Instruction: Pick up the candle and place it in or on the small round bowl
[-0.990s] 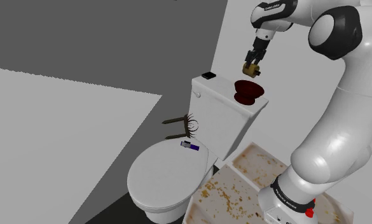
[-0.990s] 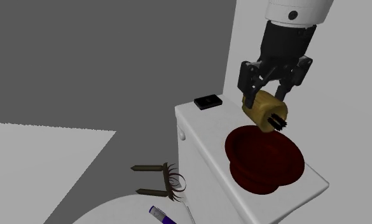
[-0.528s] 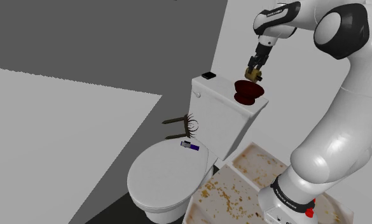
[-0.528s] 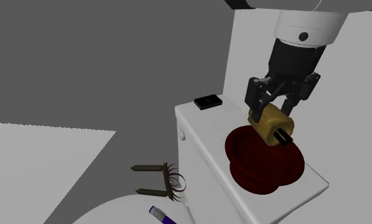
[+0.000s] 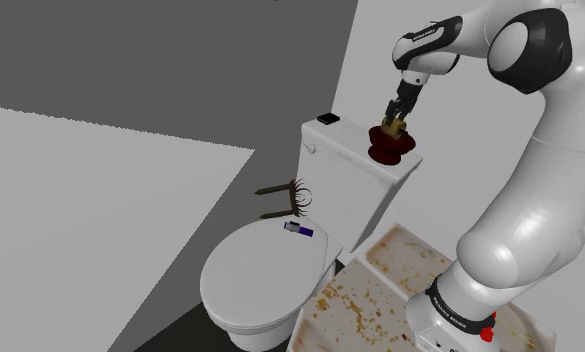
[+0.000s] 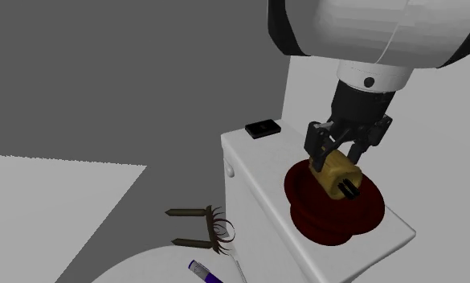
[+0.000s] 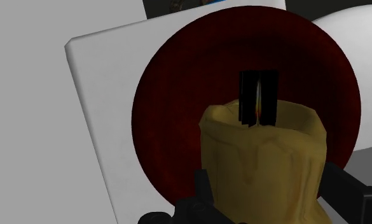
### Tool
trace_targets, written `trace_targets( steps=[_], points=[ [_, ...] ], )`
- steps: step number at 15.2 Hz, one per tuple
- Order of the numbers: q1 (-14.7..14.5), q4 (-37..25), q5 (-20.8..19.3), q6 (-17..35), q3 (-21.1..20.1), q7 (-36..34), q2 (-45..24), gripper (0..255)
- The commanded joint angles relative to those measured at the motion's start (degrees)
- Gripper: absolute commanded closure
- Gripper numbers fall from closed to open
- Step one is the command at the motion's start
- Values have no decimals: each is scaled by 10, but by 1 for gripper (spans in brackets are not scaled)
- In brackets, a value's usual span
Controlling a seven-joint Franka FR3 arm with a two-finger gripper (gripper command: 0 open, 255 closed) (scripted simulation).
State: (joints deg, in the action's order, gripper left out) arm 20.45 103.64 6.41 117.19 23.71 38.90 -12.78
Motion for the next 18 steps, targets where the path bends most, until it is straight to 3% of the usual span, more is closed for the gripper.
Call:
trace_targets(
  steps=[1,7,8,13,18],
  points=[
    [0,3,1,5,0,0,-1,255],
    [0,3,1,5,0,0,-1,255],
    [0,3,1,5,0,0,-1,0],
    [0,3,1,5,0,0,-1,0],
    [-2,-44,-11,-62,3,-7,20,0]
  ],
)
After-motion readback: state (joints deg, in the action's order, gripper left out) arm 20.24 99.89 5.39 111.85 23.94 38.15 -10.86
